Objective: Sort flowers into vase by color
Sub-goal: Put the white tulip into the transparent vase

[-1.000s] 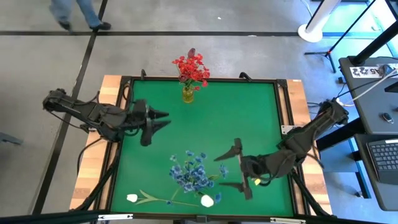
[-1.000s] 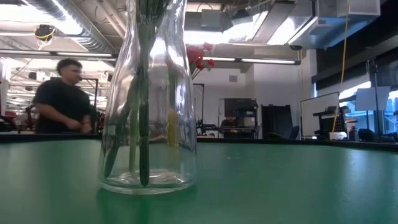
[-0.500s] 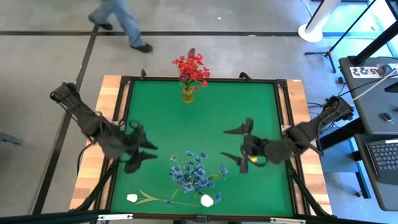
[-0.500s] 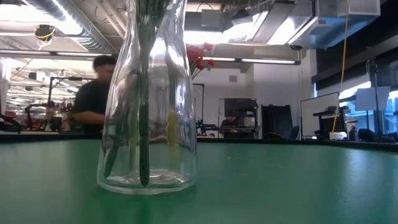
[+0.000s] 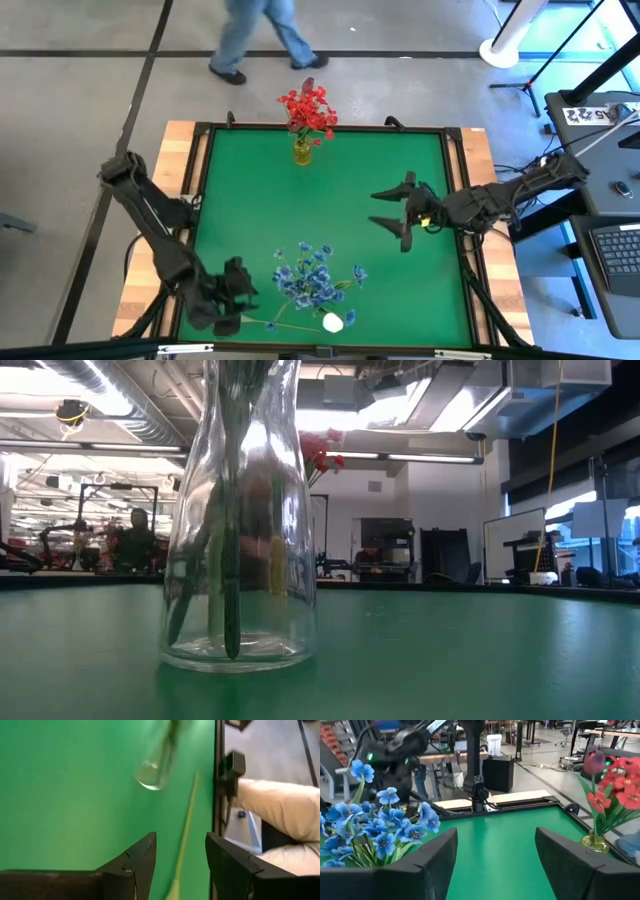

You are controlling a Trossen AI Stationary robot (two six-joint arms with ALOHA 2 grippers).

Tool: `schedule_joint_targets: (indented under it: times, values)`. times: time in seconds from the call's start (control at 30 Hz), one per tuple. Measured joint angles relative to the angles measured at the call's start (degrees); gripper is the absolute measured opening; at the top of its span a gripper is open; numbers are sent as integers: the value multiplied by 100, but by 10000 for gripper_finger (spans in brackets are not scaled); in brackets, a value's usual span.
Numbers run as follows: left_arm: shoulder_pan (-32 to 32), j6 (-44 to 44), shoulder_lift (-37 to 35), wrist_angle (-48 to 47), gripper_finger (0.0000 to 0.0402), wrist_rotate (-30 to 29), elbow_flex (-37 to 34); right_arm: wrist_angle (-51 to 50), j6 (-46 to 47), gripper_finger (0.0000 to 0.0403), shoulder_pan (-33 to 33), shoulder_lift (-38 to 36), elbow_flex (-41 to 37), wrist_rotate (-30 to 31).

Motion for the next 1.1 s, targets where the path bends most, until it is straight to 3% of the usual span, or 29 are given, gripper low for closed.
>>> schedule_joint_targets:
  times: [0.2, 0.47, 1.1]
  values:
    - [5, -160, 1002, 876, 164, 683, -4, 607, 0, 261, -141, -408, -713, -77]
    - [-65, -327, 1754, 1183, 164, 1472, -4, 620, 124, 261, -126, -424, -772, -123]
    - [-183, -303, 2057, -493, 182, 1565, 11, 581, 131, 261, -126, -420, -772, -124]
